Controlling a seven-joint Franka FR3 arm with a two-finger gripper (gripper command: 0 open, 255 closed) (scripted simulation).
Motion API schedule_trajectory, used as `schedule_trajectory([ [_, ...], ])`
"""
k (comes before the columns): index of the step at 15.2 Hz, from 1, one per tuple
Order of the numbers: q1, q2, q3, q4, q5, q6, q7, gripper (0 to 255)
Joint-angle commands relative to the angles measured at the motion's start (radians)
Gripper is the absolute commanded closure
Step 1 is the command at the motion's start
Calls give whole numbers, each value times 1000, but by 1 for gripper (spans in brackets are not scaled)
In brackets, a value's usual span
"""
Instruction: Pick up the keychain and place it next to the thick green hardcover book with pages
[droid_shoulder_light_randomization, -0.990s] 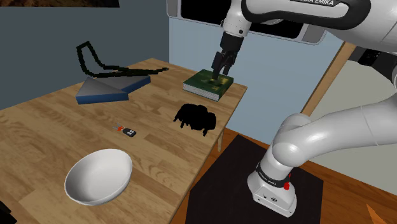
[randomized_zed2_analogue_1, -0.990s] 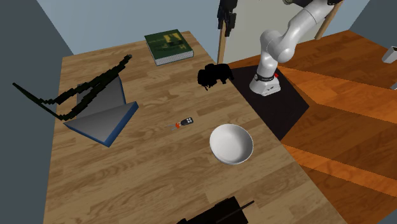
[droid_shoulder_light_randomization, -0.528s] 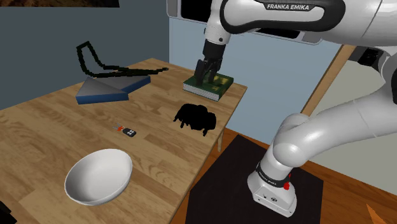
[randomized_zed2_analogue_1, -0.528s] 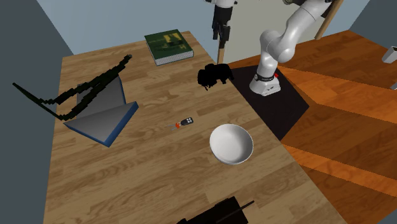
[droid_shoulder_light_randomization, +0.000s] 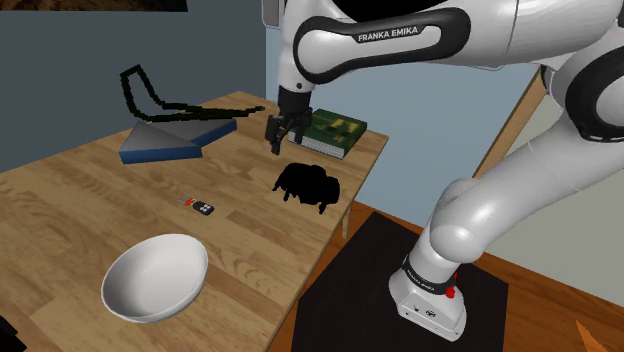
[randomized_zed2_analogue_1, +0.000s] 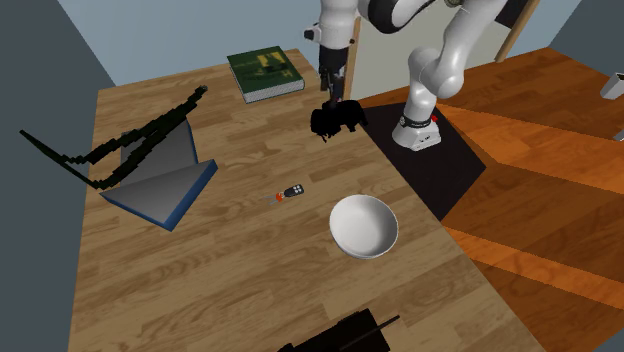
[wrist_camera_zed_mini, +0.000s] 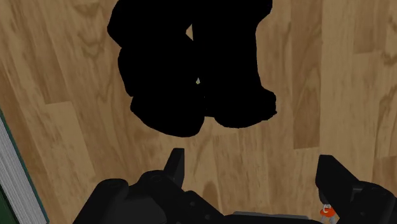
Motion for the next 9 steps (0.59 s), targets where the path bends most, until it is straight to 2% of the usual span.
schedule_trajectory([
  [1,5,71,29,36,-8,32,38,0],
  [9,31,365,118,210,-91,126,198,0],
])
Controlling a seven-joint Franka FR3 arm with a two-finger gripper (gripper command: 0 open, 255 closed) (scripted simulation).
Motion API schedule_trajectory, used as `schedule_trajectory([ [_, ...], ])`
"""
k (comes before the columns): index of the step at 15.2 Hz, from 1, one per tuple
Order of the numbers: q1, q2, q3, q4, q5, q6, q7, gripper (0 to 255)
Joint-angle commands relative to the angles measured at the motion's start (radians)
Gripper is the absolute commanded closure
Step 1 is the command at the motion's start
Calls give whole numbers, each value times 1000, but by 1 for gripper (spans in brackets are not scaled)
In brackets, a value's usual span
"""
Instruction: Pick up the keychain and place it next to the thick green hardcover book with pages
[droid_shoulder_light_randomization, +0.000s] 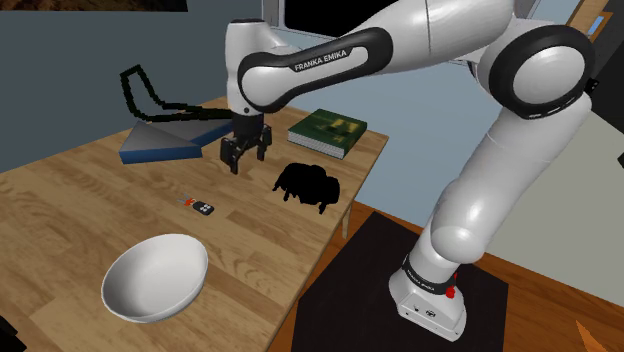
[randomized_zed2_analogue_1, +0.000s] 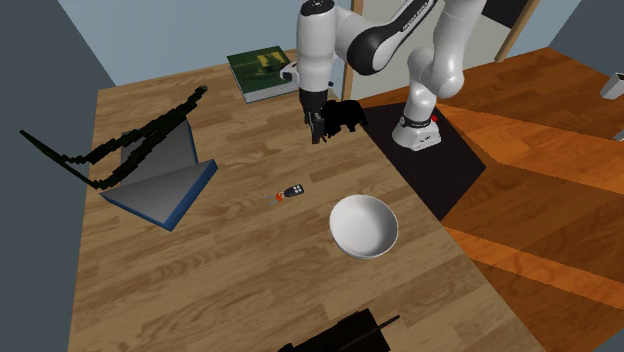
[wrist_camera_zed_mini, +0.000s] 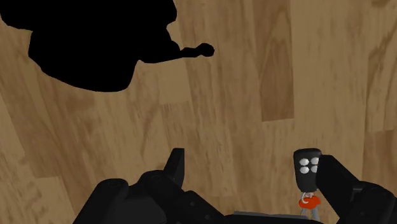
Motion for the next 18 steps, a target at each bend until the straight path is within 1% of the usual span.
schedule_trajectory([
  [1,9,78,16,52,-29,18,41,0],
  [7,62,319,37,249,-129,28,158,0],
  [12,130,530,27,461,-201,-1,231,0],
  [13,138,553,25,486,-207,-7,237,0],
  [18,140,579,18,456,-217,48,243,0],
])
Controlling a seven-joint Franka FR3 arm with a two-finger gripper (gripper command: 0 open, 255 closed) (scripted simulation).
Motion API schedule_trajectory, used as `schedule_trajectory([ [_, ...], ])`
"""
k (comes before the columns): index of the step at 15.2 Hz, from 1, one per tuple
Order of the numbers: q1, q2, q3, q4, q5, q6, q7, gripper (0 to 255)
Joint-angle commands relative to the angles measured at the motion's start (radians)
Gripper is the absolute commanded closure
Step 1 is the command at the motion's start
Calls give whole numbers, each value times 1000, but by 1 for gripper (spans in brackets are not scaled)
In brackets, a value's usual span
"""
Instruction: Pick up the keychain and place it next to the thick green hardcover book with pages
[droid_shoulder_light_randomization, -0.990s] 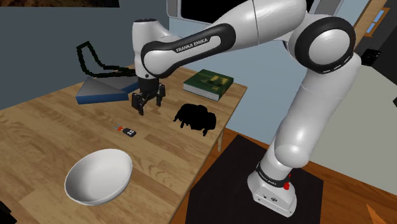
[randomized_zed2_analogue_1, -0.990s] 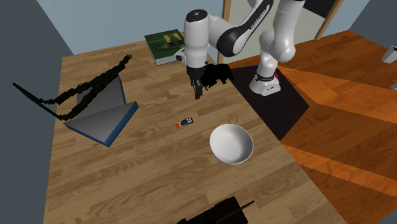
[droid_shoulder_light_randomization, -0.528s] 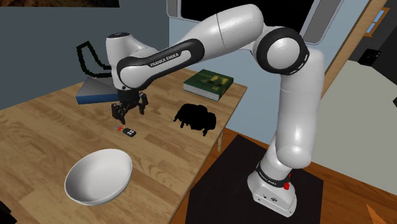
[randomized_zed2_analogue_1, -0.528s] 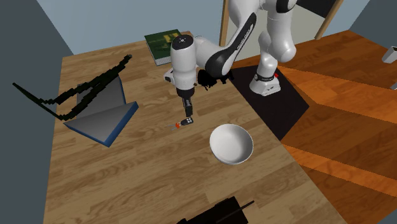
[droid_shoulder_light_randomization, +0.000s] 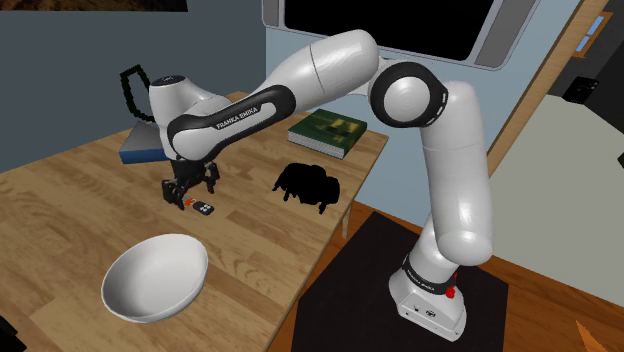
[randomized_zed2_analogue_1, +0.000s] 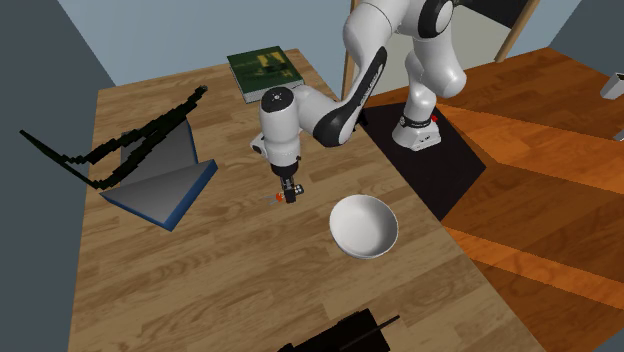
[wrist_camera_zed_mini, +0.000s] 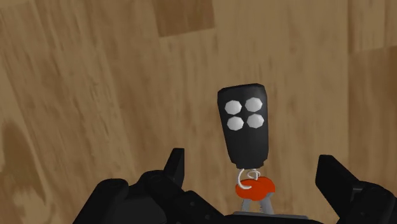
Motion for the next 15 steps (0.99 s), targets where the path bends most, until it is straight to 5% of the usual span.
schedule_trajectory([
  [1,1,12,-3,-4,-4,17,2,0],
  [10,2,22,-5,-11,-8,33,4,0],
  [11,2,22,-5,-11,-8,33,4,255],
  [15,-3,20,-6,-18,-7,38,-1,255],
])
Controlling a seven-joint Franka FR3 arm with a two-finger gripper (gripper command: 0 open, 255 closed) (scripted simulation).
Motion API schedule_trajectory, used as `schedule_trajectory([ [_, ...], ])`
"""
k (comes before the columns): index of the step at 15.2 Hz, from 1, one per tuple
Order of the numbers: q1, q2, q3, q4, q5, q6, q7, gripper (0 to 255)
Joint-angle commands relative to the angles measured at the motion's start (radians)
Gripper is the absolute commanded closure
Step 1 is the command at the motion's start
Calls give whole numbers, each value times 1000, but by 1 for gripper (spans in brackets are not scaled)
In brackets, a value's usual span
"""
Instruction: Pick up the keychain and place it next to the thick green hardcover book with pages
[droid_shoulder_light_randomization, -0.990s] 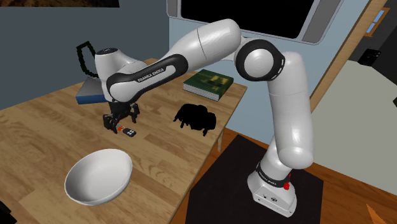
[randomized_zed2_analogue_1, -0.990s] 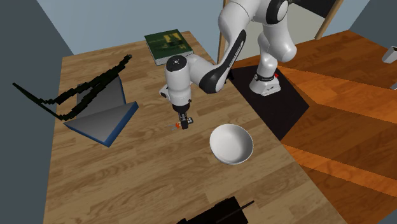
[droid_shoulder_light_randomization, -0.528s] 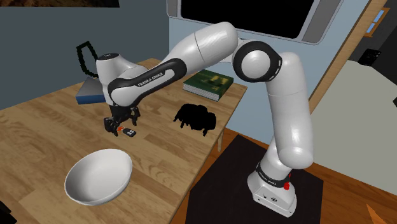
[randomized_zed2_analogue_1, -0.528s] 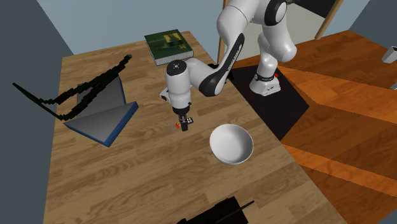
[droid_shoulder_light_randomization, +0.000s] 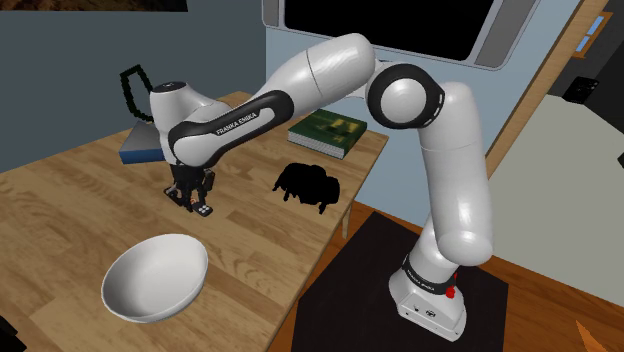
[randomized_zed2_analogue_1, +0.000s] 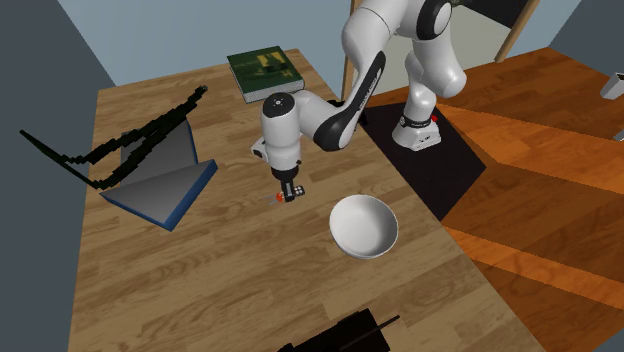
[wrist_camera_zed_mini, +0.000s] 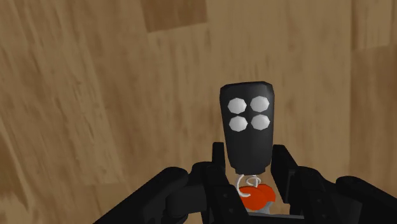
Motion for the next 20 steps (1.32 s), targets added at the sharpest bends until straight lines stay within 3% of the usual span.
schedule_trajectory([
  [1,-5,7,-7,-3,-3,-2,-1,255],
  [5,-1,5,-5,-2,-4,-5,5,255],
  [20,-5,-66,10,97,25,-171,-17,255],
])
